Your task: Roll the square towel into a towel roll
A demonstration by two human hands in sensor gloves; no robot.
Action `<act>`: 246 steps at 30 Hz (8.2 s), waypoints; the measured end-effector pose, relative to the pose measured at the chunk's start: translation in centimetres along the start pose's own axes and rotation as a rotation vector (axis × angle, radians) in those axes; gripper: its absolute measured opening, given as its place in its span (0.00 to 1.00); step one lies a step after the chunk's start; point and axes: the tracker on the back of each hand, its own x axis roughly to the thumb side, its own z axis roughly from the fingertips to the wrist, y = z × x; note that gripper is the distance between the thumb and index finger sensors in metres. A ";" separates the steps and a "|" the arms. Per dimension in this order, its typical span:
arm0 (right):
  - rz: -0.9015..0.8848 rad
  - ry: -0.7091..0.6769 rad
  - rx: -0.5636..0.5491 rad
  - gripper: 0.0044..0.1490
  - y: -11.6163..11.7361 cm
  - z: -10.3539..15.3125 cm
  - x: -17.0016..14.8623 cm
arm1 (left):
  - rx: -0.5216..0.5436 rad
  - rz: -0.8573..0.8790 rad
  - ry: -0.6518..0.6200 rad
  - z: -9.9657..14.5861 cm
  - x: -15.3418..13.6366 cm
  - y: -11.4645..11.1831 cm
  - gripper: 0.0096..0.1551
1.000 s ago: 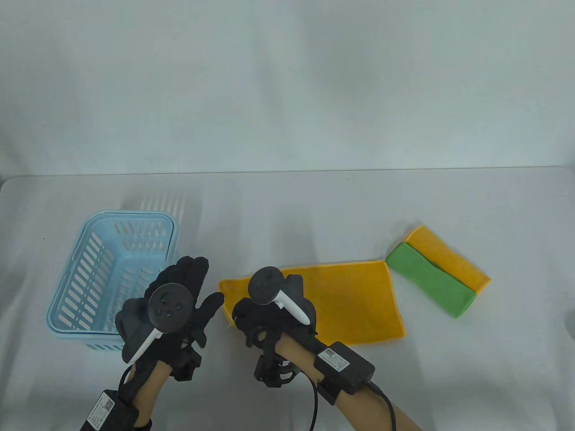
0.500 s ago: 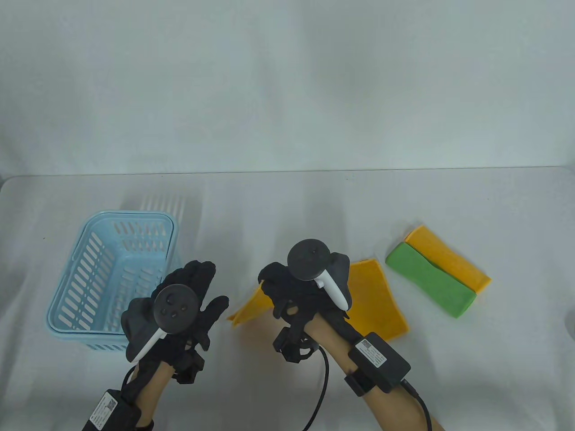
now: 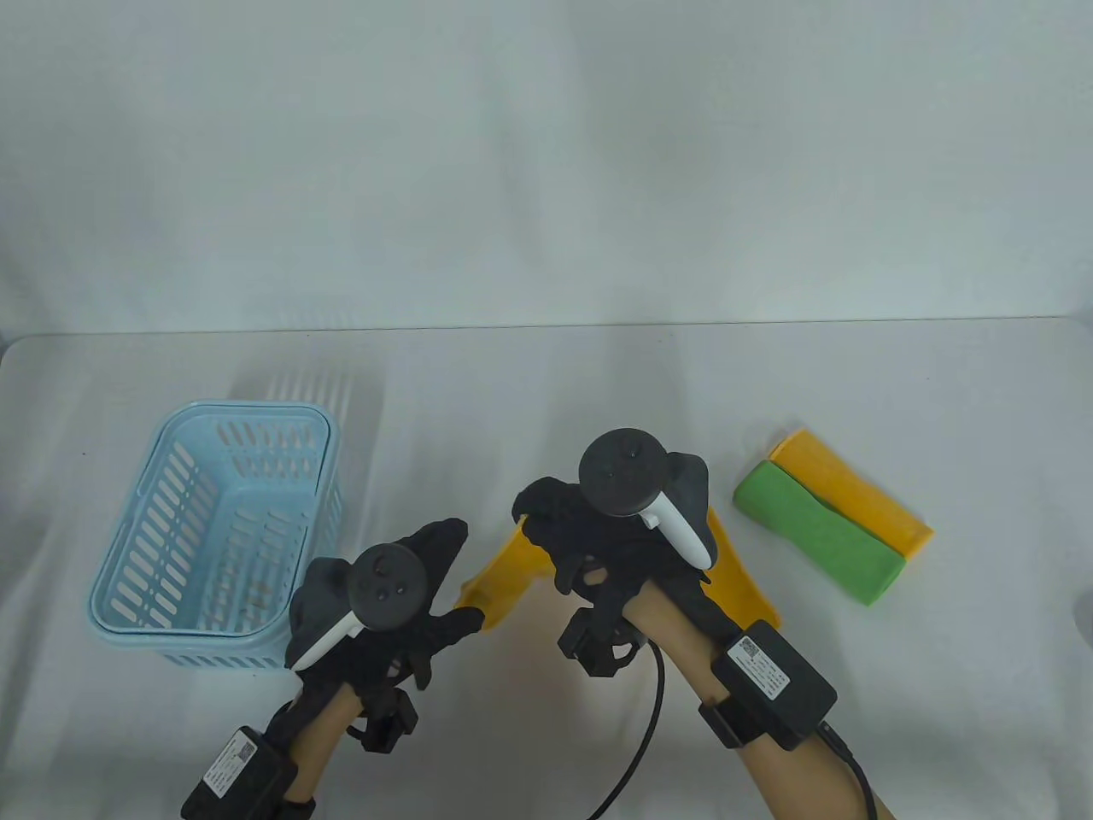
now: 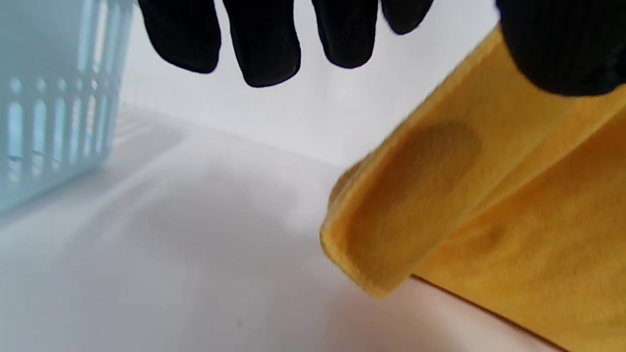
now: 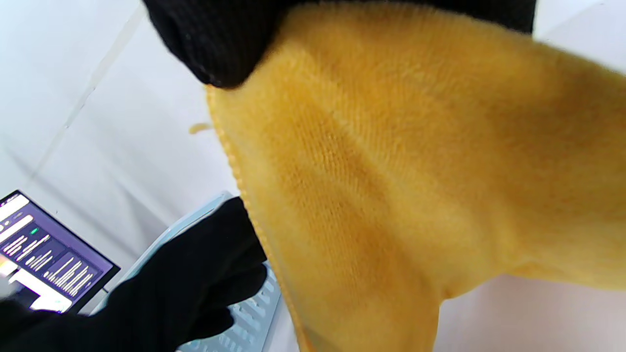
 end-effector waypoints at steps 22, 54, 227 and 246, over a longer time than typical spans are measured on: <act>-0.051 0.017 -0.072 0.23 -3.0 0.8 -1.3 | -0.047 0.132 0.056 -1.3 -0.9 -1.7 0.26; -0.398 -0.011 -0.356 0.23 -14.5 6.3 -2.7 | 0.344 0.450 -0.079 0.8 3.9 16.5 0.23; 0.188 0.218 0.062 0.27 7.1 2.6 -19.0 | -0.168 -0.385 -0.033 -4.2 2.5 -9.8 0.35; 0.109 0.254 0.043 0.31 7.1 2.4 -20.0 | -0.252 -0.147 0.114 -5.1 0.3 -8.6 0.27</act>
